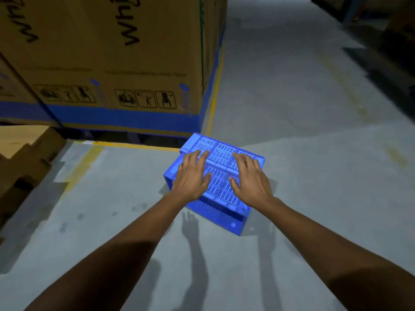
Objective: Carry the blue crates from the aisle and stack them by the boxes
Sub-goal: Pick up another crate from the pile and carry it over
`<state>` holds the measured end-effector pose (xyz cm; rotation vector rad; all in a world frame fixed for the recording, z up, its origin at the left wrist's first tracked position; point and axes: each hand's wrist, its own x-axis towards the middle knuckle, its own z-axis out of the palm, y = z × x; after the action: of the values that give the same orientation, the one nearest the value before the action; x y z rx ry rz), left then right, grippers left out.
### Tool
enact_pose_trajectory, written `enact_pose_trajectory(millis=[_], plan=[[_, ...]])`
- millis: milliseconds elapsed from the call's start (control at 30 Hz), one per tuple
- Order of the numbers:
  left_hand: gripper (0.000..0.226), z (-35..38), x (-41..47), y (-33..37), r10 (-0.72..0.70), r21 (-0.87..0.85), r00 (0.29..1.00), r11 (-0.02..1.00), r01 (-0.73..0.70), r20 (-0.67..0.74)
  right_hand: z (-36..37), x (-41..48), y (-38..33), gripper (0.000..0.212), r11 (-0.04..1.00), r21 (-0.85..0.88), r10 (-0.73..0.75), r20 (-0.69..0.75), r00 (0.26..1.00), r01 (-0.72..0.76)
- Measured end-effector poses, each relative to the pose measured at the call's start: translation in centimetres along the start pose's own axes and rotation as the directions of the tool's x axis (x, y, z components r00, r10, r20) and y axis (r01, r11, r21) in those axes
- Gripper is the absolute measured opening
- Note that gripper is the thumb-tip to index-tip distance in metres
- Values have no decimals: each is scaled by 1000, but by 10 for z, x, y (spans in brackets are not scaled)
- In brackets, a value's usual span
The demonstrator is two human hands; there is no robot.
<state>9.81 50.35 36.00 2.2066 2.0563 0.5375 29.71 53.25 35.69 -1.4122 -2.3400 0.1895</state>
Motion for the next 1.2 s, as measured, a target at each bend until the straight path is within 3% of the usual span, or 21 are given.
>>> enact_pose_trajectory(millis=[300, 467, 600, 700, 800, 867, 967, 1067, 1200], plan=[[71, 237, 19, -106, 4, 123, 1000, 992, -4, -3, 239, 8, 82, 76, 986, -167, -13, 44, 999, 20], [71, 317, 26, -126, 45, 121, 999, 992, -42, -26, 309, 19, 101, 93, 964, -259, -54, 48, 997, 65], [68, 356, 38, -138, 57, 125, 998, 991, -52, -38, 349, 27, 111, 113, 938, -337, -28, 152, 988, 78], [68, 378, 39, -148, -57, 111, 998, 992, 53, 31, 370, 28, 115, 108, 922, -386, 81, 237, 968, 17], [81, 391, 35, -152, -303, -43, 951, 951, 305, 61, 374, 27, 111, 84, 923, -385, 145, 306, 941, -17], [90, 390, 38, -144, -460, -192, 886, 865, 463, 62, 373, 27, 109, 76, 924, -382, 156, 297, 942, -32], [96, 382, 52, -128, -615, -431, 783, 684, 588, 92, 374, 22, 102, 69, 925, -377, 167, 277, 946, -53], [98, 373, 63, -128, -762, -642, 613, 366, 674, 210, 375, 11, 85, 60, 937, -342, 172, 266, 948, -74], [72, 369, 56, -136, -757, -829, 527, -34, 558, 386, 370, -4, 61, 52, 951, -283, 200, 256, 946, -124]])
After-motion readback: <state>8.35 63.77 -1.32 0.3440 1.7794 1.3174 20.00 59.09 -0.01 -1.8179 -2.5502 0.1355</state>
